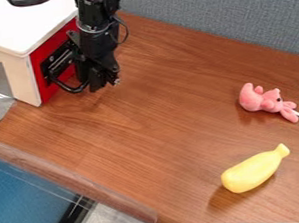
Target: Open the drawer
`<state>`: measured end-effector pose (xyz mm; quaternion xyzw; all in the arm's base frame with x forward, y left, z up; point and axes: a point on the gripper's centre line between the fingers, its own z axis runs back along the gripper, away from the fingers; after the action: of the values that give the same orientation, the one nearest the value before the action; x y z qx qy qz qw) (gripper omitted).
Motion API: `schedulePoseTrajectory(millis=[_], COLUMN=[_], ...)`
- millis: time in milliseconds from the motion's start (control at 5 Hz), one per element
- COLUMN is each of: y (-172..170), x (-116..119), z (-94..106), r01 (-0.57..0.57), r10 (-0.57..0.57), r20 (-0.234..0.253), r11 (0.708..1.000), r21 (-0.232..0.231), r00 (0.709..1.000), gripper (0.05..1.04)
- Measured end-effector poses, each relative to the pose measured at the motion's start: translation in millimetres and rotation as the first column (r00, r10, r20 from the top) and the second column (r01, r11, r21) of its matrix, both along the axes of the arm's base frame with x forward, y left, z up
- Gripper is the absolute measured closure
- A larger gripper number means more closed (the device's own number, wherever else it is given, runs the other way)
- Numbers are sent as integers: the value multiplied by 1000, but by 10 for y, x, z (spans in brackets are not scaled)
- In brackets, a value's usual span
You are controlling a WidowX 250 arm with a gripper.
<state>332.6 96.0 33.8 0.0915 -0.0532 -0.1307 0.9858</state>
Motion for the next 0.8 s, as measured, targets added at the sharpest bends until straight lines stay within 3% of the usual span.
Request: schedulePoseTrajectory(millis=[200,800], y=[-107,-447], x=[-17,-104], z=[-13,-31], r01=[-26,-4], r10=[26,2], r20=[-13,-22], r11=[999,997], r21=[-44,-82], r00=[1000,1000], gripper=[859,878])
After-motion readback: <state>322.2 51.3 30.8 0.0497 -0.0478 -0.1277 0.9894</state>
